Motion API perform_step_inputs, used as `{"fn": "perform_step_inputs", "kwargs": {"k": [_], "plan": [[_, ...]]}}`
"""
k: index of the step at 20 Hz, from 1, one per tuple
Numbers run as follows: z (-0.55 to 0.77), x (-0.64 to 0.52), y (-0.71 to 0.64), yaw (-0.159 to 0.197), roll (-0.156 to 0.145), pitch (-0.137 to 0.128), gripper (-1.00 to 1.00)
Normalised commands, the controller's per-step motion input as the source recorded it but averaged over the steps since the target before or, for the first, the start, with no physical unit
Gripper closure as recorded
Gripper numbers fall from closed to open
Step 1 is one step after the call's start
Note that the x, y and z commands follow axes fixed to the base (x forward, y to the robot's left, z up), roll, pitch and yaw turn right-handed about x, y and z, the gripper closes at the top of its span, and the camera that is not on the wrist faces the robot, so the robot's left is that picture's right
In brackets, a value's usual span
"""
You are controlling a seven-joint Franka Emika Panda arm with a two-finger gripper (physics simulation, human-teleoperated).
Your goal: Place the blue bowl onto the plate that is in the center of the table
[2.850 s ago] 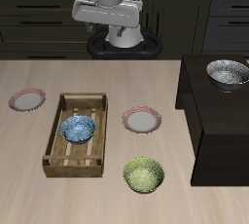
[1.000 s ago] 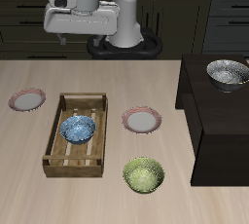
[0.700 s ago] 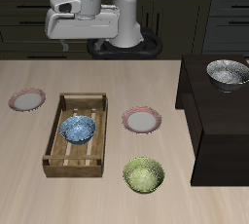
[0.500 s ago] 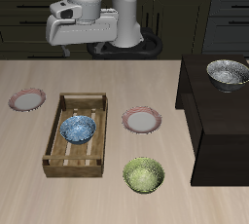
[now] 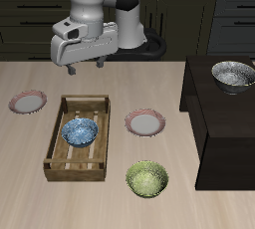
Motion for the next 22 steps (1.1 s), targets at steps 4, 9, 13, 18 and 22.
{"fn": "perform_step_inputs", "kwargs": {"k": [4, 9, 13, 18, 22], "plan": [[-0.18, 0.04, -0.06, 0.053, -0.008, 0.007, -1.00], [-0.20, 0.06, -0.10, 0.061, -0.006, 0.007, -1.00], [-0.10, 0.07, -0.07, 0.014, 0.033, -0.003, -1.00], [-0.03, 0.11, -0.06, -0.029, 0.045, -0.006, -1.00], [-0.21, 0.11, -0.11, -0.018, 0.008, 0.021, -1.00]]}}
